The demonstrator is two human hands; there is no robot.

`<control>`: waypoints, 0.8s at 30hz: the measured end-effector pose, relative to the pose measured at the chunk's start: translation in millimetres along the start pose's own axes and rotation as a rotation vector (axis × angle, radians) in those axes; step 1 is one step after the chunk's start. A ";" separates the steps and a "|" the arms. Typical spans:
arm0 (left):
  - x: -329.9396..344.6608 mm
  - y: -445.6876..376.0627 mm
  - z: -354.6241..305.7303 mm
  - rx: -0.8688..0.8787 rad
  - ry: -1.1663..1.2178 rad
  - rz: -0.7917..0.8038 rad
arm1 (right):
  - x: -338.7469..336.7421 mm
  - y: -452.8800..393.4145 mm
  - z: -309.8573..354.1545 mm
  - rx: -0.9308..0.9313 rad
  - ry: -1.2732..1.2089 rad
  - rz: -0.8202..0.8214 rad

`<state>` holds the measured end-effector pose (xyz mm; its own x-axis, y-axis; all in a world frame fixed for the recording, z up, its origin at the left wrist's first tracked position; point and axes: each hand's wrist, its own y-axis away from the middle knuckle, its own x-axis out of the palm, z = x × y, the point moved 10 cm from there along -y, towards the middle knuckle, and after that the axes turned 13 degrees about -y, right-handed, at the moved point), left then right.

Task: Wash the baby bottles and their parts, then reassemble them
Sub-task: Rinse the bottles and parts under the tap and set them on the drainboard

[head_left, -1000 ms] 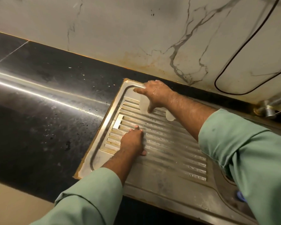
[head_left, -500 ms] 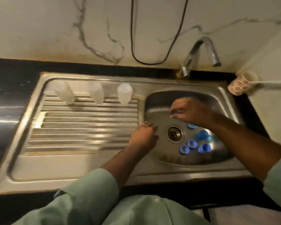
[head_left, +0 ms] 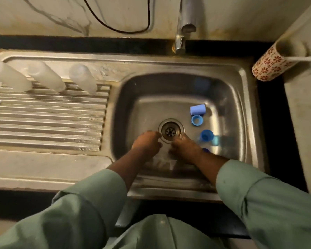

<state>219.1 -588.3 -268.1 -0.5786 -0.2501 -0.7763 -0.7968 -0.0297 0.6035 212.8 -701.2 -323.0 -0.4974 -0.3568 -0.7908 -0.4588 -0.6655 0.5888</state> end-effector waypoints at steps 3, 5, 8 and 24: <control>-23.7 -9.0 -0.3 -0.015 0.038 -0.061 | 11.5 1.2 7.6 -0.092 0.028 0.019; -55.7 -16.3 -0.2 -0.029 0.106 -0.144 | -5.6 4.2 4.8 -0.081 -0.199 -0.103; -134.2 -22.8 -6.9 -0.038 0.231 -0.439 | -62.1 15.9 -25.9 0.066 -1.070 -0.531; -273.7 -93.0 -45.1 0.010 0.355 -0.591 | -147.1 8.4 -94.4 0.239 -1.870 -0.767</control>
<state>459.4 -560.7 -103.5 0.0444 -0.4964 -0.8669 -0.9635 -0.2506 0.0941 351.5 -716.2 -217.5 -0.1185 0.9774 0.1748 -0.8917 -0.1822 0.4143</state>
